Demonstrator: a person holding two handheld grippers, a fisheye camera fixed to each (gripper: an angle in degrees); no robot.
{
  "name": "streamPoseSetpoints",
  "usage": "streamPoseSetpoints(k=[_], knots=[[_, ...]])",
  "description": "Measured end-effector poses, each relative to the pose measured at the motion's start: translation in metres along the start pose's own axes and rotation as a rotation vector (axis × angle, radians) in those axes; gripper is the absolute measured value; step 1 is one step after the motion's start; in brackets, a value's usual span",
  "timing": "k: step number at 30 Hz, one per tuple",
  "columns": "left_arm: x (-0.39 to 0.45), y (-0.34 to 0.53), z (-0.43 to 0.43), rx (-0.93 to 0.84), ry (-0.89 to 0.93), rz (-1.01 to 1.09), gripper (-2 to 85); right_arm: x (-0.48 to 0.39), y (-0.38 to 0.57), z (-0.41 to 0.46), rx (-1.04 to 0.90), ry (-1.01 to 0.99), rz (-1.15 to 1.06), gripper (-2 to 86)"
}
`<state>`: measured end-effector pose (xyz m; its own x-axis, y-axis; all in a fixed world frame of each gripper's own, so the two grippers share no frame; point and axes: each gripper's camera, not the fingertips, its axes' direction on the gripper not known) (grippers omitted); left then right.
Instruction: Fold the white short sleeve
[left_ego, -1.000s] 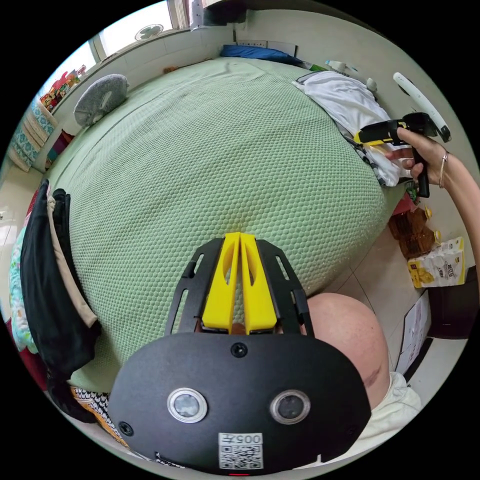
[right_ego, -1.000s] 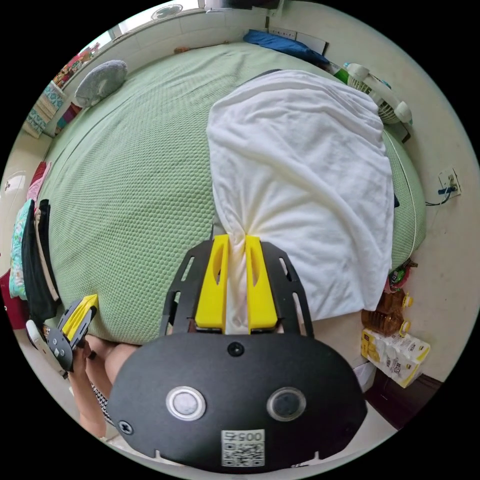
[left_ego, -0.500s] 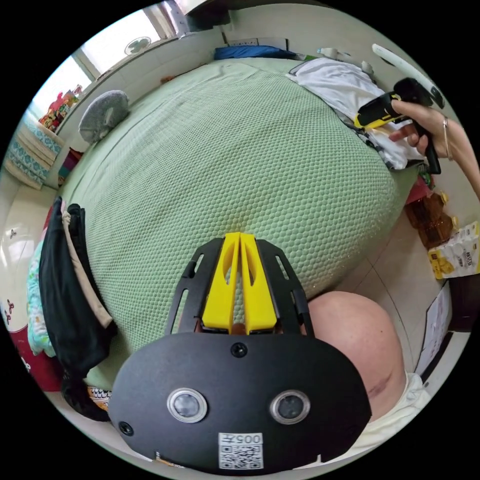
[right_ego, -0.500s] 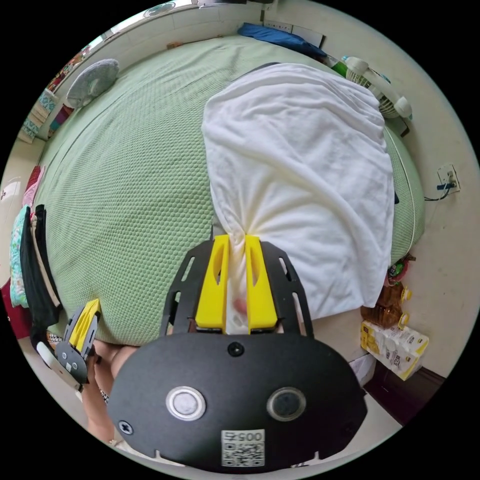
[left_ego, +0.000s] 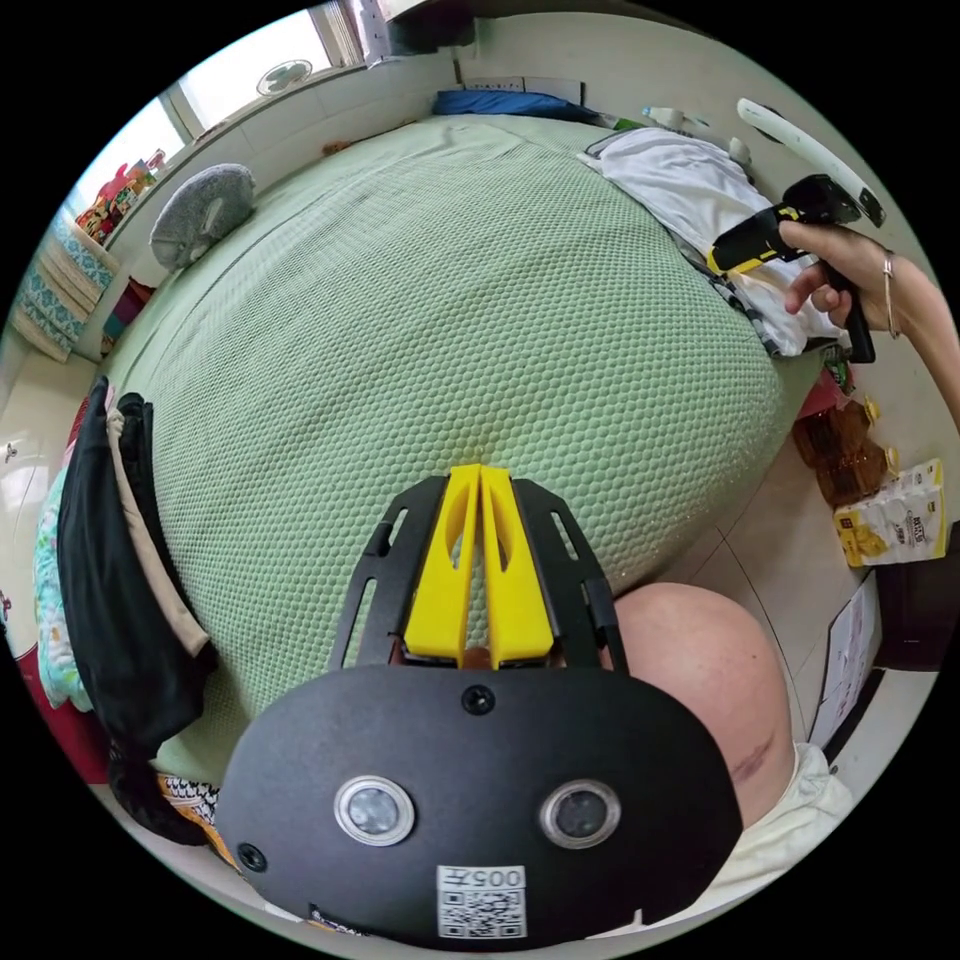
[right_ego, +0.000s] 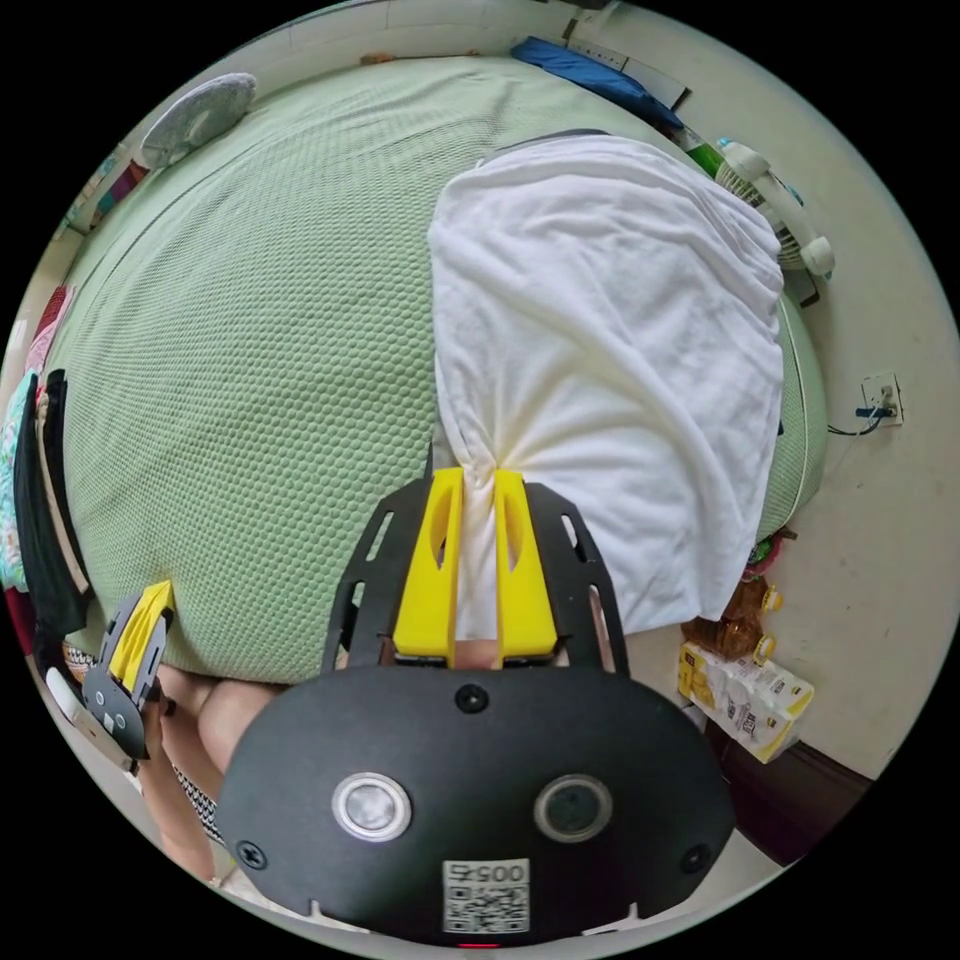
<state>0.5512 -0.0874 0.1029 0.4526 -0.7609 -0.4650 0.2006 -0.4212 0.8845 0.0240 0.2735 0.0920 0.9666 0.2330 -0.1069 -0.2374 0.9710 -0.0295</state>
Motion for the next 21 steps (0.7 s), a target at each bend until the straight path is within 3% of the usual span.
streamPoseSetpoints(k=[14,21], knots=[[0.001,0.015,-0.026,0.009,-0.032,0.007,-0.7,-0.024,0.018,0.0,0.058,0.01,0.006,5.4],[-0.008,0.029,-0.045,0.025,-0.035,0.015,-0.7,-0.063,0.032,-0.003,0.075,0.235,-0.104,1.1]])
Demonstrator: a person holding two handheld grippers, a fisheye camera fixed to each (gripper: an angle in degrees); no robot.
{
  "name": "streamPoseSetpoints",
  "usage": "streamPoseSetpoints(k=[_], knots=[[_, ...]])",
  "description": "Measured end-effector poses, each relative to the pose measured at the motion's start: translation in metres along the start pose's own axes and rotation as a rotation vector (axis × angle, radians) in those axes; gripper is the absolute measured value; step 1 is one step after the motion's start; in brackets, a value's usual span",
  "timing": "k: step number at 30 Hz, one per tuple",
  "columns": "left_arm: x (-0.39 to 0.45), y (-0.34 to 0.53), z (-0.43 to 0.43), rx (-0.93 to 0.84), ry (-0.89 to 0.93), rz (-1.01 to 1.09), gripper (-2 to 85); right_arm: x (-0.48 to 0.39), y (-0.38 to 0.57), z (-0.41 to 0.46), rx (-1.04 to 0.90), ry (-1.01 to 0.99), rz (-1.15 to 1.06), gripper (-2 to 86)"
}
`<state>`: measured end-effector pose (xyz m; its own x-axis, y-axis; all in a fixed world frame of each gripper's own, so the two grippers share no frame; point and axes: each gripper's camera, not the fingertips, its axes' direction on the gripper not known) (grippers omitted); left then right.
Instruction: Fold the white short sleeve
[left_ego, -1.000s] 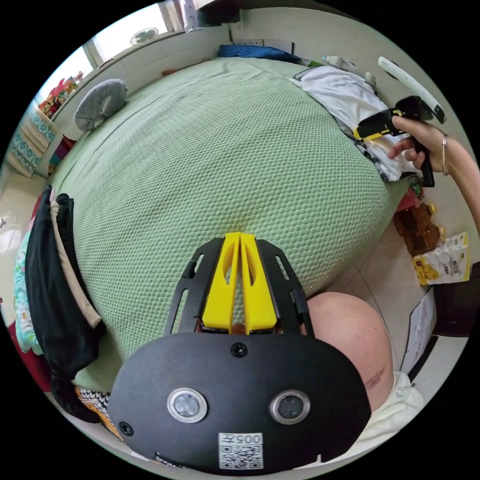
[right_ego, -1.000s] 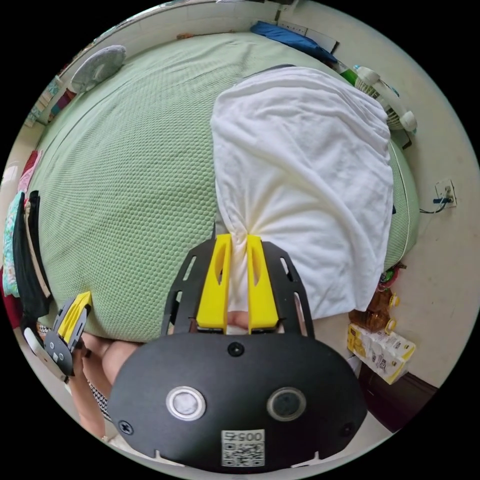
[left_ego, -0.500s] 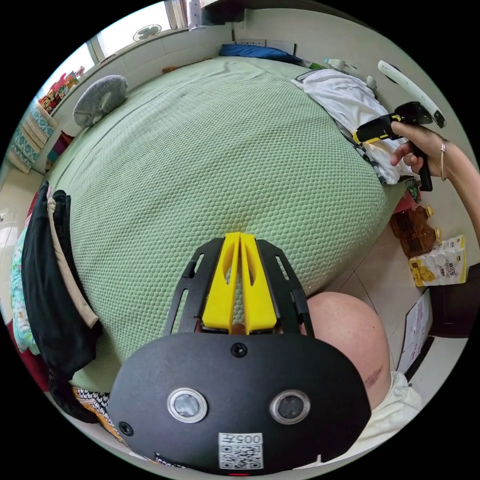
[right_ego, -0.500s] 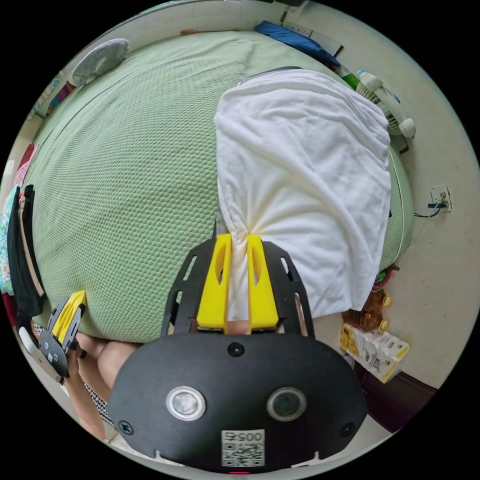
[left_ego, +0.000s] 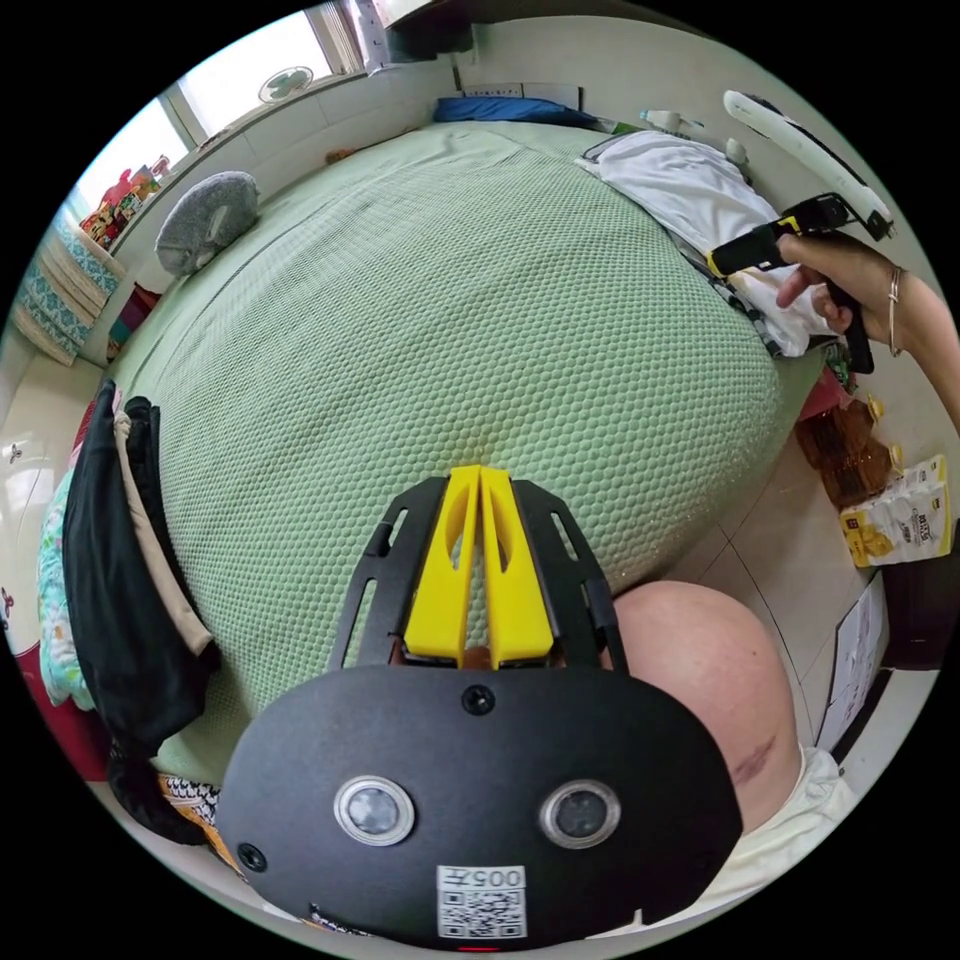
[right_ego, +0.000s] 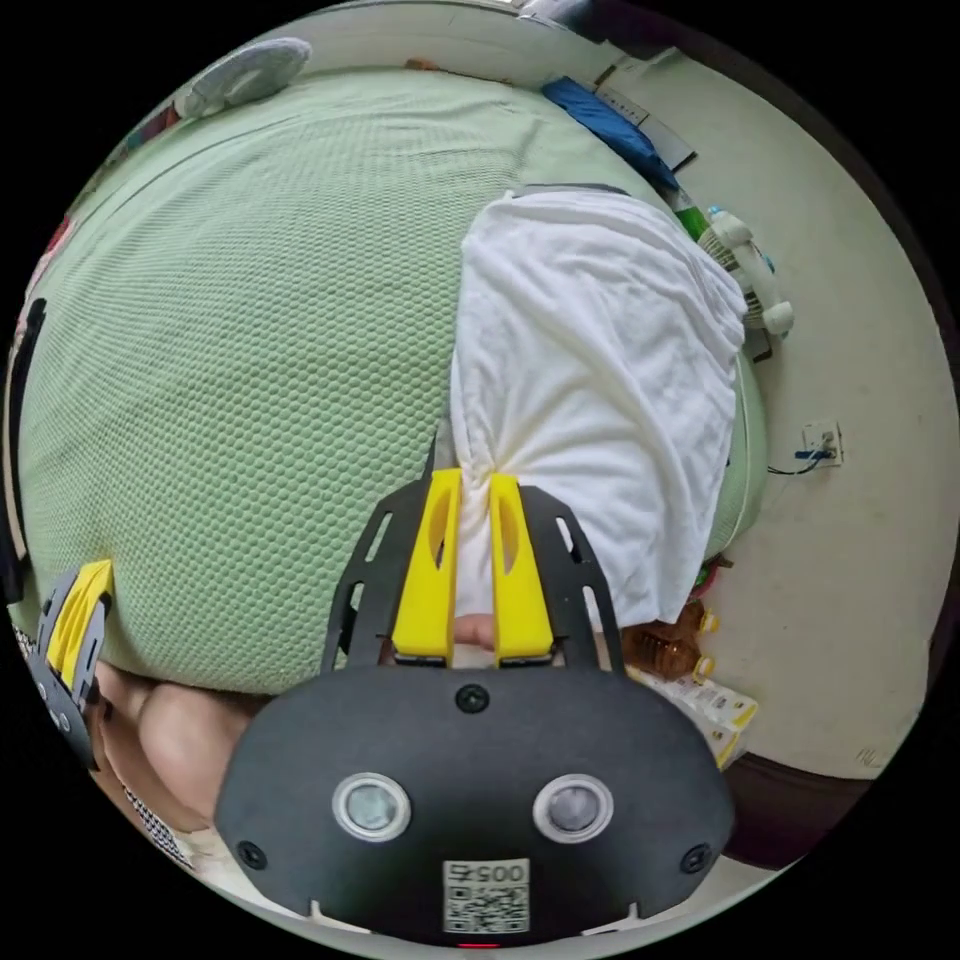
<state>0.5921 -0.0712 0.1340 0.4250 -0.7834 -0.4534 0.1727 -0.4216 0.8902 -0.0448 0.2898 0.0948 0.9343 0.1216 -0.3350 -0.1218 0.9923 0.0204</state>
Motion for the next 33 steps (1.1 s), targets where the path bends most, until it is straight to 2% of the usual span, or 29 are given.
streamPoseSetpoints(k=[9,15,19,26,28,33], knots=[[-0.036,0.022,-0.028,0.017,0.123,-0.049,-0.7,-0.001,0.019,-0.024,-0.005,0.017,0.018,-0.2],[-0.037,0.037,-0.049,0.028,0.027,0.016,-0.7,-0.001,0.038,-0.044,-0.019,0.073,-0.039,-0.9],[-0.059,0.046,-0.06,0.024,0.077,-0.011,-0.7,0.017,0.059,-0.054,-0.011,-0.102,-0.017,-1.5],[-0.107,0.064,-0.081,0.022,0.223,-0.064,-0.7,0.034,0.097,-0.072,0.045,-0.279,-0.038,-1.4],[-0.122,0.067,-0.102,-0.048,0.224,-0.032,-0.7,0.036,0.105,-0.08,0.083,-0.378,-0.041,-1.4],[-0.173,0.104,-0.178,0.162,0.262,-0.088,-0.7,0.018,0.111,-0.094,0.135,-0.55,-0.079,-1.3]])
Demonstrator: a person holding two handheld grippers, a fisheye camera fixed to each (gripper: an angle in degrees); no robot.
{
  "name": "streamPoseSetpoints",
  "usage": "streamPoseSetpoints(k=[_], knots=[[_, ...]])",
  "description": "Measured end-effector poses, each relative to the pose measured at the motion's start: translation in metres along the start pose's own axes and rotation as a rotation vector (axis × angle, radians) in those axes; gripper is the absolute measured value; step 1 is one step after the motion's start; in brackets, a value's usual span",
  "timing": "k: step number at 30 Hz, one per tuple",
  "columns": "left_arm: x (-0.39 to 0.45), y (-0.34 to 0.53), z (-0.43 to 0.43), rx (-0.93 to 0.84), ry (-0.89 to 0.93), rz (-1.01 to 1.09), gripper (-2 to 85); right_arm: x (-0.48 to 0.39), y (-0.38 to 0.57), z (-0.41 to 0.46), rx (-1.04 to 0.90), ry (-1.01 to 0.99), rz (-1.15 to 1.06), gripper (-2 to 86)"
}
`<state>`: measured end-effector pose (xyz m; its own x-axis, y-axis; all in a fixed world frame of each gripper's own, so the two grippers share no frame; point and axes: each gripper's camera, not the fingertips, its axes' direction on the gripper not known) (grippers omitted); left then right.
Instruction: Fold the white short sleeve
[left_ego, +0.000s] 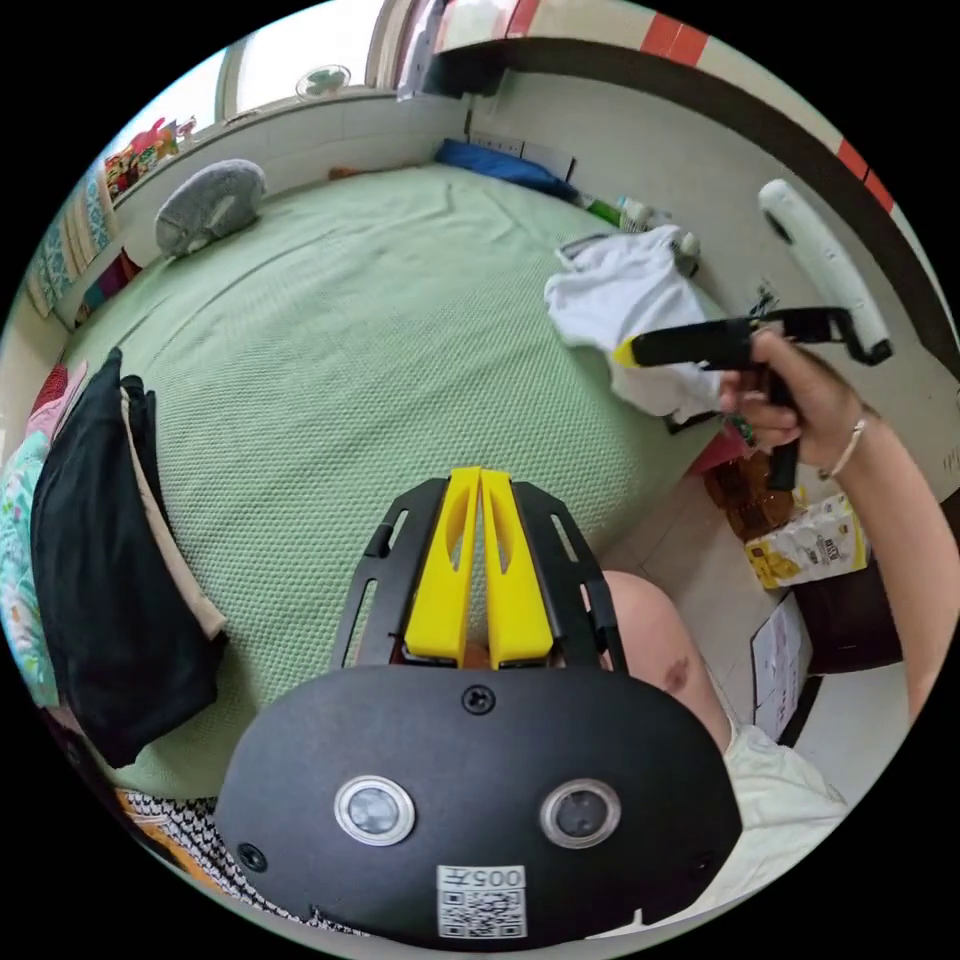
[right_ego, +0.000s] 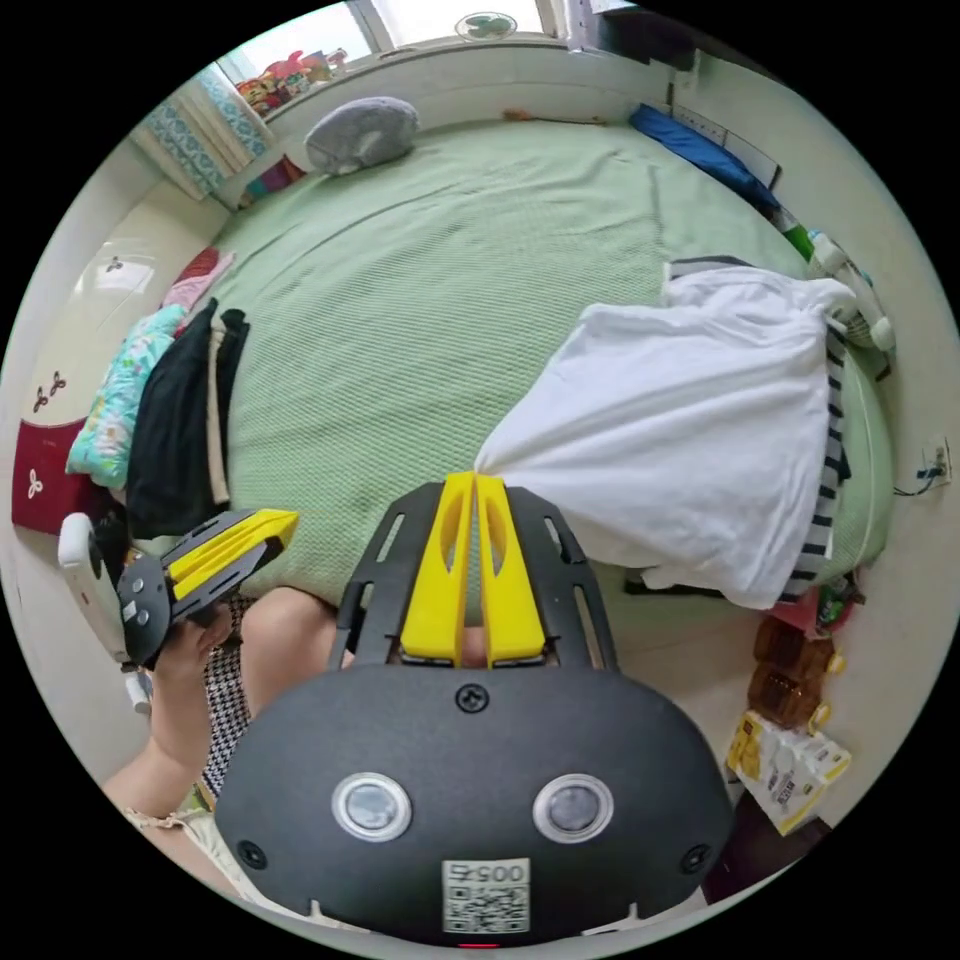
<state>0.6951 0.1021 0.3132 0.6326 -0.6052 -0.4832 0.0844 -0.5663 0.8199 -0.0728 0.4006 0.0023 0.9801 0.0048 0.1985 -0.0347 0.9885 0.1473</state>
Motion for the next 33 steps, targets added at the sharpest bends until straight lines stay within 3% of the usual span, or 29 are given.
streamPoseSetpoints(k=[10,17,21,23,33], knots=[[-0.082,0.114,-0.086,0.064,-0.144,-0.176,-0.7,-0.151,0.01,0.01,-0.006,-0.322,-0.338,-1.3],[-0.122,0.163,-0.108,0.026,-0.254,-0.276,-0.7,-0.215,0.019,0.001,-0.04,-0.376,-0.44,-0.9],[-0.136,0.166,-0.112,0.027,-0.215,-0.282,-0.6,-0.164,0.04,-0.008,-0.011,-0.623,-0.383,0.3],[-0.141,0.165,-0.11,0.024,-0.185,-0.295,-0.6,-0.128,0.05,-0.012,0.007,-0.627,-0.354,2.1],[-0.177,0.14,-0.088,0.035,-0.201,-0.334,4.8,0.076,0.119,-0.031,0.154,-0.161,-0.145,7.6]])
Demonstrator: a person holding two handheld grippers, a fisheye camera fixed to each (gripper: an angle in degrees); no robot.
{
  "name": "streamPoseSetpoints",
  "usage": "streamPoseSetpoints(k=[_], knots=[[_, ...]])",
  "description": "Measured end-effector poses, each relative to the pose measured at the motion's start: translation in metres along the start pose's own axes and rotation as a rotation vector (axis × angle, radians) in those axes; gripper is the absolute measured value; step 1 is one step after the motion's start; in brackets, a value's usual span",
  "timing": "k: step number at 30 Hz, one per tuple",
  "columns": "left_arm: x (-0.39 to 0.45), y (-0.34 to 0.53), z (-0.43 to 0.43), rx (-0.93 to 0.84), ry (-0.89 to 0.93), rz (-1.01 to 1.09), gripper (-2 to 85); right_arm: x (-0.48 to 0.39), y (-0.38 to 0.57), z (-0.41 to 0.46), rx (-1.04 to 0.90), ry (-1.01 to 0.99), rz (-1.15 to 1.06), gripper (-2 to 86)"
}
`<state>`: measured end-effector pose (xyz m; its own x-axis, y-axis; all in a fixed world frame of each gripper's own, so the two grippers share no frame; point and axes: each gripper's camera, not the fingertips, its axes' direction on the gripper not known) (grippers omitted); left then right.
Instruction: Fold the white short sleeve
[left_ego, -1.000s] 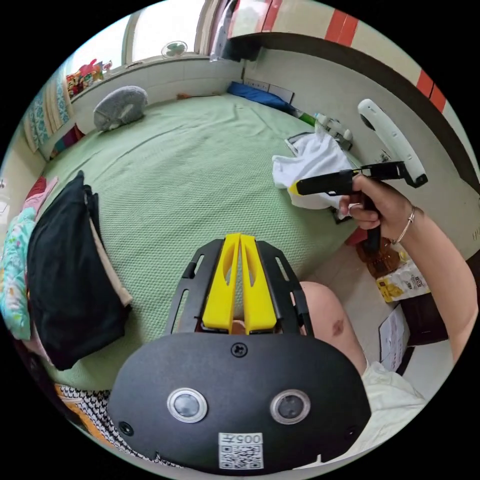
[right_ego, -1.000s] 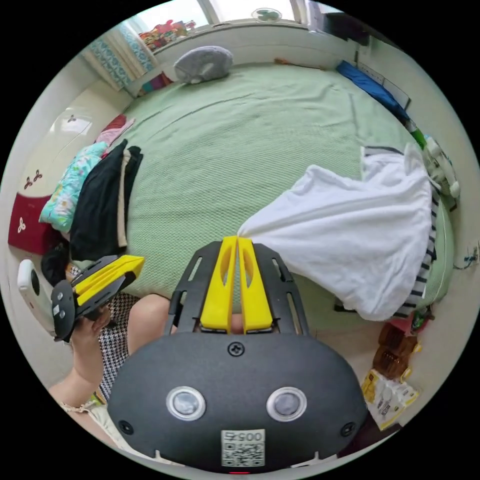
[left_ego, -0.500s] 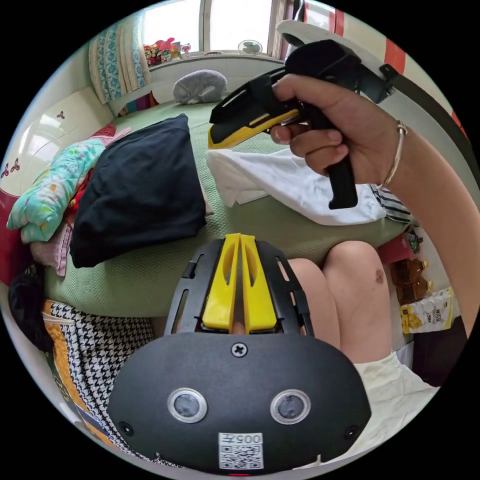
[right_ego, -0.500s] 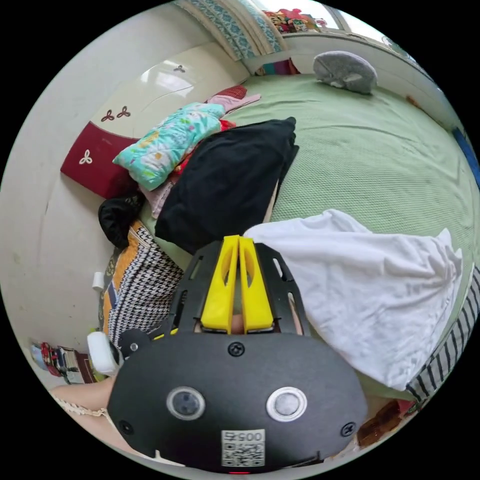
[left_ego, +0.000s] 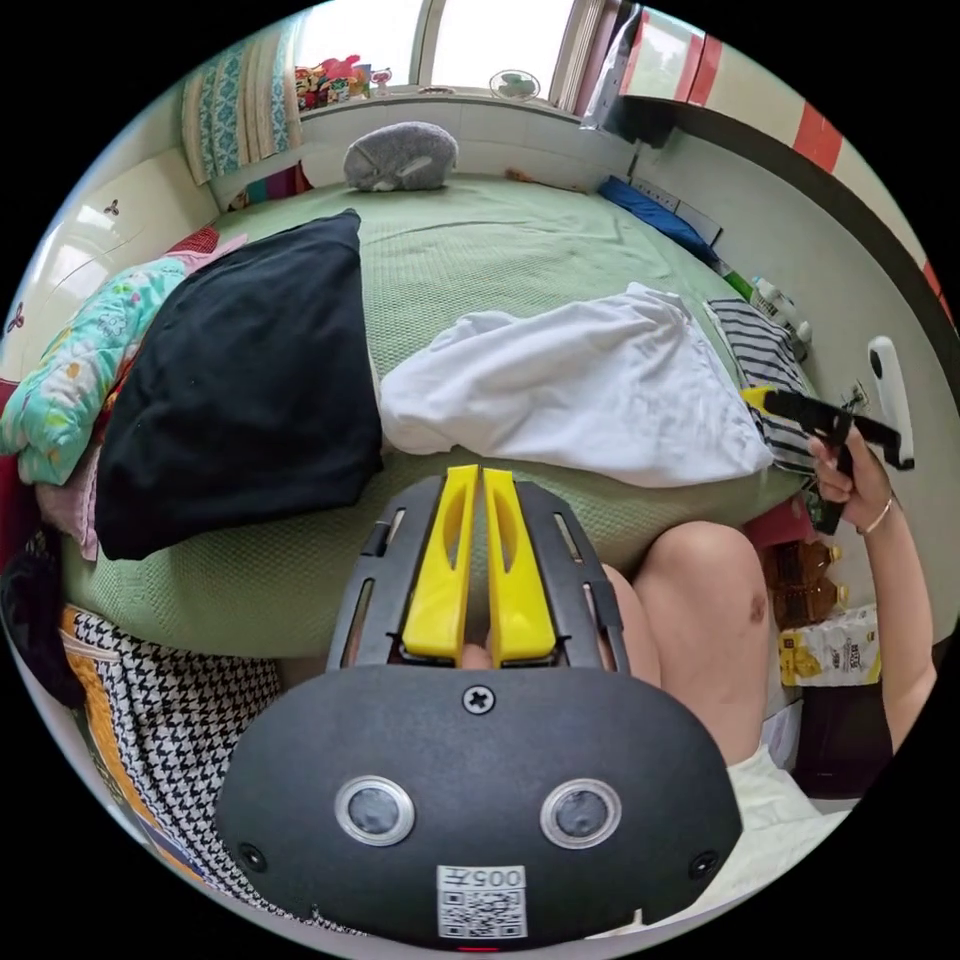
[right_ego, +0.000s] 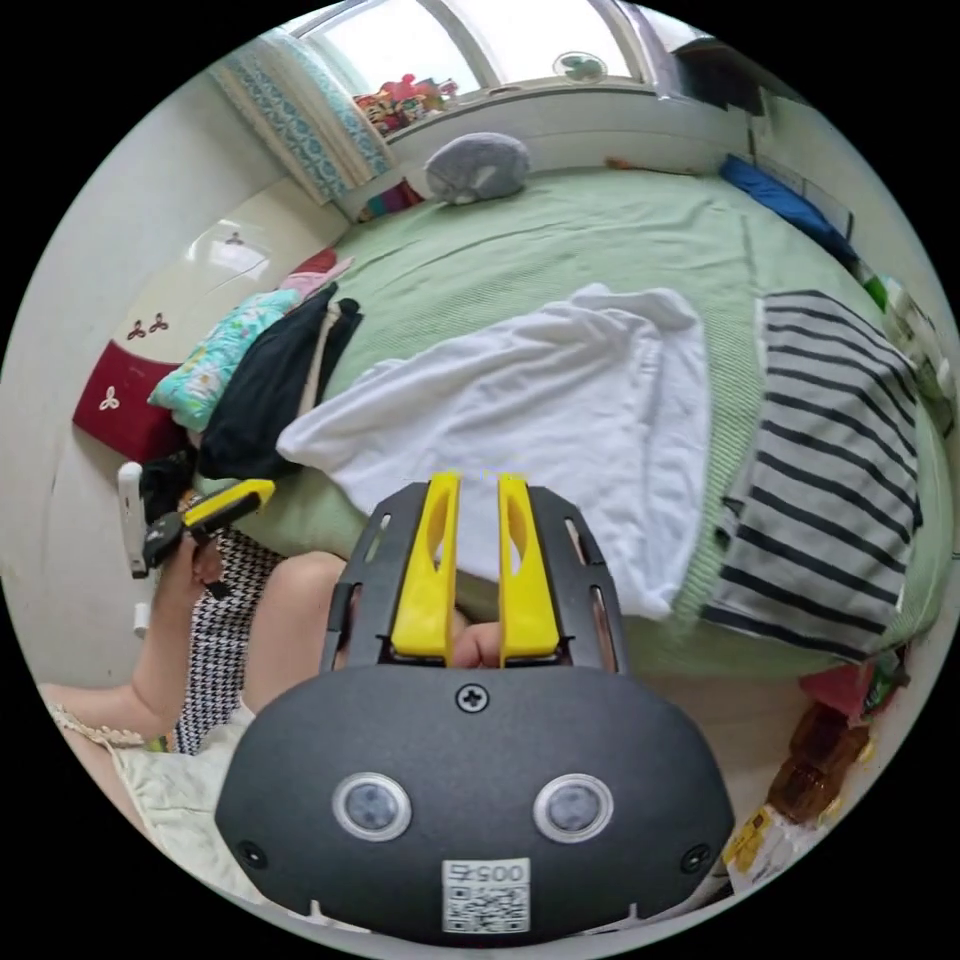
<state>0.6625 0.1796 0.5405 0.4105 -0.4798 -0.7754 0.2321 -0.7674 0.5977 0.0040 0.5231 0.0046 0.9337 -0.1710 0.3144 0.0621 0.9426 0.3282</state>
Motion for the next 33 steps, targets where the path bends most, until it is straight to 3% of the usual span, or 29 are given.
streamPoseSetpoints(k=[6,12,26,33], knots=[[-0.012,-0.029,0.035,-0.02,0.003,-0.045,10.7,0.018,0.021,0.009,-0.056,0.137,-0.012,11.7],[-0.012,-0.043,0.095,-0.2,0.019,-0.057,5.4,0.013,0.028,0.051,-0.113,0.197,0.013,8.1],[0.041,-0.054,0.13,-0.244,-0.209,0.178,0.6,0.013,0.028,0.068,-0.092,0.203,0.111,-0.5],[0.039,-0.047,0.132,-0.306,-0.114,0.141,0.3,-0.002,0.033,0.073,-0.194,0.231,0.083,-1.1]])
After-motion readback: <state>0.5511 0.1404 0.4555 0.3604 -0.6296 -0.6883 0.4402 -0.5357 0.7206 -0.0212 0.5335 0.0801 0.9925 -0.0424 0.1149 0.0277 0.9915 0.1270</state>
